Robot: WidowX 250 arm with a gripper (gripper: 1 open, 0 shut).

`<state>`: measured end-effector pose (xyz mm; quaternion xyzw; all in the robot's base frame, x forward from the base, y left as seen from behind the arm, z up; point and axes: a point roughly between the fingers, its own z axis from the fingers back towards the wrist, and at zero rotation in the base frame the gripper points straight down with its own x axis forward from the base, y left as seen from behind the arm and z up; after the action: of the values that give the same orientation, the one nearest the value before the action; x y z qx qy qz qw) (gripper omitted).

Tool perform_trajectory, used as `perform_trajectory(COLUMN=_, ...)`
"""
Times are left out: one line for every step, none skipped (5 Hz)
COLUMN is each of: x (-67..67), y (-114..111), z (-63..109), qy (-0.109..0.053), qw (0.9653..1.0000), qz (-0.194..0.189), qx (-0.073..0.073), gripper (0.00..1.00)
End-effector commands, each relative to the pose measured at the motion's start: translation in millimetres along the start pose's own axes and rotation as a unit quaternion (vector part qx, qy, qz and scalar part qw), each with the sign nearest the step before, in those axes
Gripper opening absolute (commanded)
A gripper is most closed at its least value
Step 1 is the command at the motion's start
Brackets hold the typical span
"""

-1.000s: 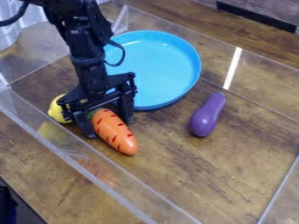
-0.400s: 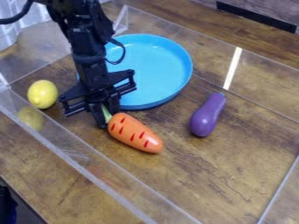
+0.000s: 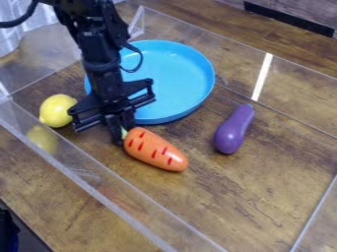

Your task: Move the carrot to the right side

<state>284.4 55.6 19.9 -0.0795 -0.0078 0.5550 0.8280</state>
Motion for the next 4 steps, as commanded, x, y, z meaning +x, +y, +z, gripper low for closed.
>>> perform_trajectory(x=-10.8, y=-18.1, z=19.3, qy=-0.005, qw=0.9995, qz=-0.020, qx=-0.025, gripper=0.00)
perform_trajectory(x=-22.1, y=-26.1, z=23.4, qy=0.005, qw=0.9990, qz=-0.033, qx=-0.029, gripper=0.00)
perform_trajectory(x=-31.8, y=-33.5, z=27.0, qy=0.011, qw=0.9985, qz=-0.043, qx=-0.033, gripper=0.00)
perform_trajectory(x=-41.3, y=-39.3, z=28.7, qy=0.014, qw=0.9977, qz=-0.056, qx=-0.037, gripper=0.00)
